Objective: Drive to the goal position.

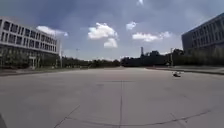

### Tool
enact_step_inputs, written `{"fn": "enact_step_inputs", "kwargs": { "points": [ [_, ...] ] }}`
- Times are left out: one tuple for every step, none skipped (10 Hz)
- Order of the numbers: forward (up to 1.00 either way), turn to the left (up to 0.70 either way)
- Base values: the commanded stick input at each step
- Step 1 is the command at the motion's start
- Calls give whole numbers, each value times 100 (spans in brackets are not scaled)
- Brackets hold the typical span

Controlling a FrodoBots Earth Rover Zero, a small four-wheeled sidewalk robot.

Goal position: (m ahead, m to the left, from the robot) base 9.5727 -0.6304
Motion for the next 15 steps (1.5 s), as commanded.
{"fn": "enact_step_inputs", "kwargs": {
  "points": [
    [70,0],
    [70,0],
    [70,0],
    [70,0],
    [70,0],
    [70,0],
    [70,0],
    [70,0],
    [70,0],
    [70,0],
    [70,0],
    [70,0],
    [70,0],
    [70,0],
    [70,0]
  ]
}}
